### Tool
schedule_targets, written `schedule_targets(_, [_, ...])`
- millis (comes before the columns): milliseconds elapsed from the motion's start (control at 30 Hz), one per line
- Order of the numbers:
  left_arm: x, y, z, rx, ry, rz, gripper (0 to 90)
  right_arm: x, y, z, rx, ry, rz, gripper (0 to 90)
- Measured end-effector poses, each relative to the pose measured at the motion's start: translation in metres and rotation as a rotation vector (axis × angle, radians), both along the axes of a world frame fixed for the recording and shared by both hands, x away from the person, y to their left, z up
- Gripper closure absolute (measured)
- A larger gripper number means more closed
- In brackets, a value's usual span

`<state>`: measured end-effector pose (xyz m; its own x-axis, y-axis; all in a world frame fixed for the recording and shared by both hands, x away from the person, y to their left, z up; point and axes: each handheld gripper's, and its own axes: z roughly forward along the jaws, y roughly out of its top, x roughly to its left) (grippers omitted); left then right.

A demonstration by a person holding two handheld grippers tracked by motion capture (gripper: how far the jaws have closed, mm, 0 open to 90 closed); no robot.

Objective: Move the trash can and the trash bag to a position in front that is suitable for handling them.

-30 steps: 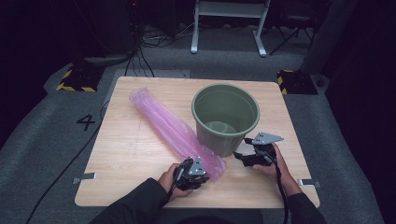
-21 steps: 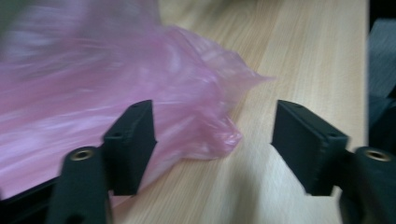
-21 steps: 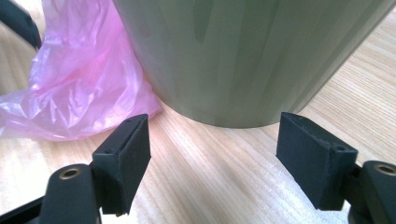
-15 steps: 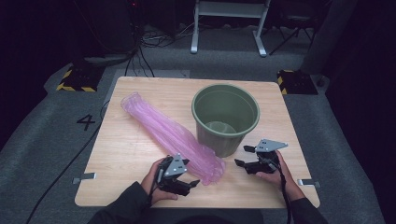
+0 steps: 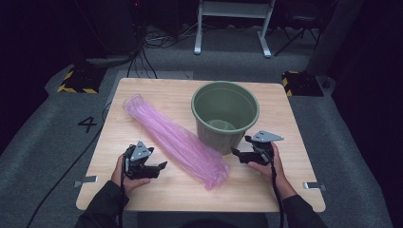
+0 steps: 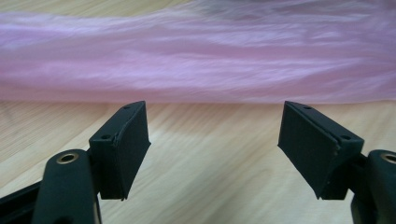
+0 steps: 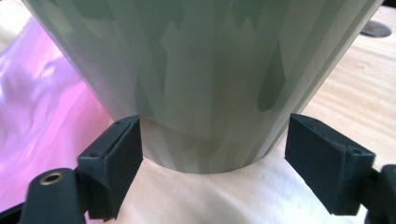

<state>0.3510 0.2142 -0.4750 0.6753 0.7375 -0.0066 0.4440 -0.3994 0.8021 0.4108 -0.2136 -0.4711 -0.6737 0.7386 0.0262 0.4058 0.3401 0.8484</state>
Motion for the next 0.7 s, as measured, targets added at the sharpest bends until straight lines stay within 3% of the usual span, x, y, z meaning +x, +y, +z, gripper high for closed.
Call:
schedule_targets(200, [0.013,0.012,-0.008,0.023,0.013,0.056,24.0,0.021,0.012,0.001,-0.008,-0.014,0.000,23.5])
schedule_targets(367, [0.021,0.014,-0.014,0.033,0.042,0.062,22.6,0.035,0.012,-0.004,-0.021,-0.002,0.020,25.2])
schedule_targets(500, [0.022,0.017,-0.016,0.039,0.054,0.070,21.4,0.030,0.004,0.002,0.002,0.011,0.039,27.8])
schedule_targets(700, [0.022,0.021,-0.018,0.032,0.058,0.073,20.9,0.002,-0.007,0.017,0.030,0.017,0.128,27.5])
